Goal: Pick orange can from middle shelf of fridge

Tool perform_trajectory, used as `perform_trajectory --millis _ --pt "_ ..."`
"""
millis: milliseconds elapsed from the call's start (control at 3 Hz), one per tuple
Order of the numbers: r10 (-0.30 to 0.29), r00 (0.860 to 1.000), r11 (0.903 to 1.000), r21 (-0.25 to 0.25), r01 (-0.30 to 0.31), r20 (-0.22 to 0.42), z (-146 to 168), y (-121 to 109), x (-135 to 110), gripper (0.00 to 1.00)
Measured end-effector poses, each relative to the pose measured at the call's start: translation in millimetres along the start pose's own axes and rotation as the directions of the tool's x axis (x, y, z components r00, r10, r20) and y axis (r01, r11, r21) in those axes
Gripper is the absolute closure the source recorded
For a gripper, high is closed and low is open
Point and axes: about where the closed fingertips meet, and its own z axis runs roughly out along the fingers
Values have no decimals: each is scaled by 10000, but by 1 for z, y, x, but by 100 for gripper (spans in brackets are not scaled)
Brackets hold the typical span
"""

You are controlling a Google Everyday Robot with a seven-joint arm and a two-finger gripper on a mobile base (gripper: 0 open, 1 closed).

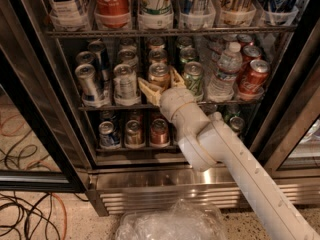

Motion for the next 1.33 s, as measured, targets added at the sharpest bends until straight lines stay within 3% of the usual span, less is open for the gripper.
perform_trajectory --millis 333,667,1000,1333 --pt "6 10000 10000 5 -6 1 0 0 0 68" --pt "6 10000 10000 5 -6 1 0 0 0 91" --pt "-11 10000 10000 12 11 17 0 1 -1 100" --pt "-59 10000 10000 39 59 43 -4 2 -8 100"
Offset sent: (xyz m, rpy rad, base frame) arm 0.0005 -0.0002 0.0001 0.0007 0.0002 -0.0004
